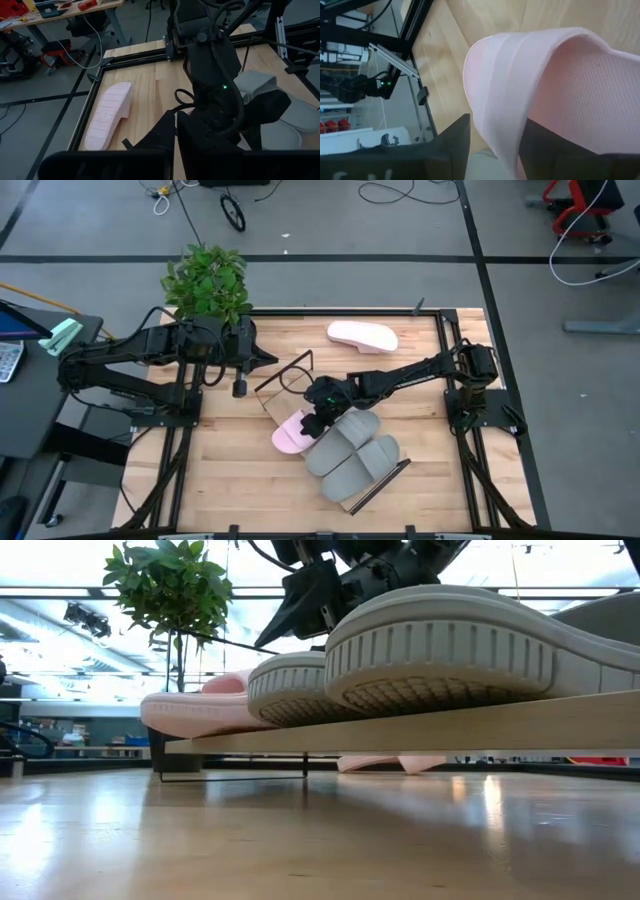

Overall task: Pick and place slides into the shelf
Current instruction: Put the left pink slide on the shelf, then put the pink slide on the shelf

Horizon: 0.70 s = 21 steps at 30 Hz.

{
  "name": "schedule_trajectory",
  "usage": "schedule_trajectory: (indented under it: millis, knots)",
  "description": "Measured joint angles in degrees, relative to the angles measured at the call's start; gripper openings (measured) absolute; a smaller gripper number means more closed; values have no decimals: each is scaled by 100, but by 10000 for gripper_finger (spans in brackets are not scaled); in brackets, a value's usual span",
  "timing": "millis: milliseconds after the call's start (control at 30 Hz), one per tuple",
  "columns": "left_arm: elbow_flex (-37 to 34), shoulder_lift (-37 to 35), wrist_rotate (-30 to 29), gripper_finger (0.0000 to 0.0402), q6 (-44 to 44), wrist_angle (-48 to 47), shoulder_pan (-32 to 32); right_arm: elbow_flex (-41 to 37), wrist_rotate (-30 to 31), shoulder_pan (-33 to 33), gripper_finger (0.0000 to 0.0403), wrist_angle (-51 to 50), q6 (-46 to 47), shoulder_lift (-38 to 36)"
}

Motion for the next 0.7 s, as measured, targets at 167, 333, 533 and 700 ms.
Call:
schedule_trajectory:
  millis: [167, 333, 533, 700]
  knots:
    - [0, 1, 0, 21, 0, -2, 0, -5, -39, 0, 156, -19, -170, 12]
    - [0, 0, 0, 11, 5, -4, 0, -5, -37, 0, 158, -10, -231, 12]
    - [0, 2, 2, 17, 10, -10, 0, -5, -12, -119, 158, -632, -448, -308]
    - [2, 2, 0, 26, 11, -8, 0, -4, 299, -382, 158, -1608, -804, -956]
